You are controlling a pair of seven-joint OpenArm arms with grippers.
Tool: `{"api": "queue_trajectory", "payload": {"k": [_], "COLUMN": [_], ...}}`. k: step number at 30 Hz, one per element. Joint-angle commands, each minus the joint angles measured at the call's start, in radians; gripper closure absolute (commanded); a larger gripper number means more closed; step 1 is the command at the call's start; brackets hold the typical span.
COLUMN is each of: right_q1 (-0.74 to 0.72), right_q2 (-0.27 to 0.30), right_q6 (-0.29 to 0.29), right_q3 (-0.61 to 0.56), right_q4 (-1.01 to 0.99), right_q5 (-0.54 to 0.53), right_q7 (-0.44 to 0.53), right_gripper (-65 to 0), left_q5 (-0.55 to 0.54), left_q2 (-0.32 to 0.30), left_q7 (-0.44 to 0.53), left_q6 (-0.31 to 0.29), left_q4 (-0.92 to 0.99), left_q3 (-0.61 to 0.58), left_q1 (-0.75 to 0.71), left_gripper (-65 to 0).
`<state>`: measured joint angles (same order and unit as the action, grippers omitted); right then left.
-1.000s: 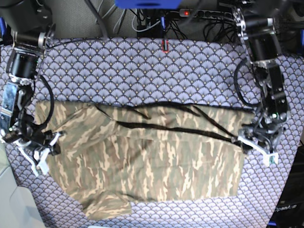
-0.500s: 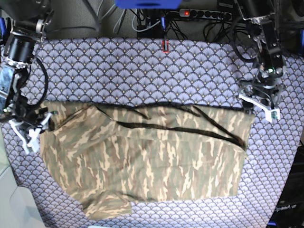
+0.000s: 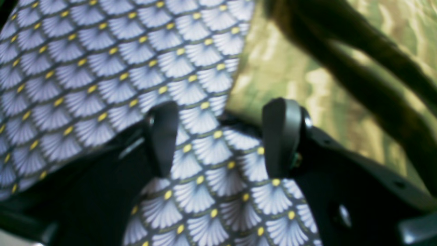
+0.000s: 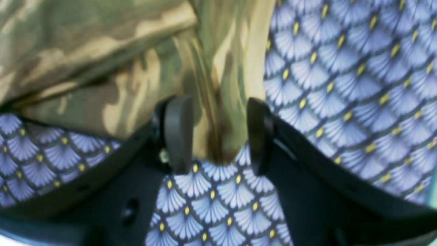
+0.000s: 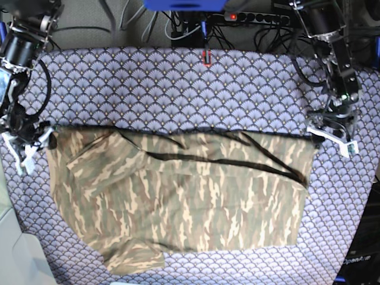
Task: Fold the T-shirt properly
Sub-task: 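Drag the folded edge back toward the robot with both grippers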
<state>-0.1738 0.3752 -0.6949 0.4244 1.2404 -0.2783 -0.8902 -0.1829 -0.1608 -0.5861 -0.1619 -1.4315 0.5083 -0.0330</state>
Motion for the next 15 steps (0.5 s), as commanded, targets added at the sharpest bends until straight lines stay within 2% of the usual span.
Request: {"api": "queue_trajectory", "payload": {"k": [1, 8, 15], "right_q1": [-0.025, -0.022, -0.016], "right_q2": [0.023, 0.038, 0.035], "right_q6": [-0.003, -0.003, -0.003], "right_q3": [0.003, 0.004, 0.004], "right_q4": [-0.014, -0.126, -0.146], "right_q5": [-0.012, -0.012, -0.012], "right_q7": [0.019, 0.098, 0.087], "right_gripper": [-27.4, -27.5, -27.5], "left_q5": [-0.004, -0.004, -0.004], "left_q2": [-0.010, -0.006, -0.006], "left_q7": [0.021, 0.021, 0.022], "left_q6": [-0.008, -0.008, -0.008], "left_q4": [-0.016, 0.004, 0.004], "left_q3": [0.002, 0.000, 0.000], "left_q1": [0.026, 0.040, 0.040], "left_gripper": [-38.5, -38.5, -38.5]}}
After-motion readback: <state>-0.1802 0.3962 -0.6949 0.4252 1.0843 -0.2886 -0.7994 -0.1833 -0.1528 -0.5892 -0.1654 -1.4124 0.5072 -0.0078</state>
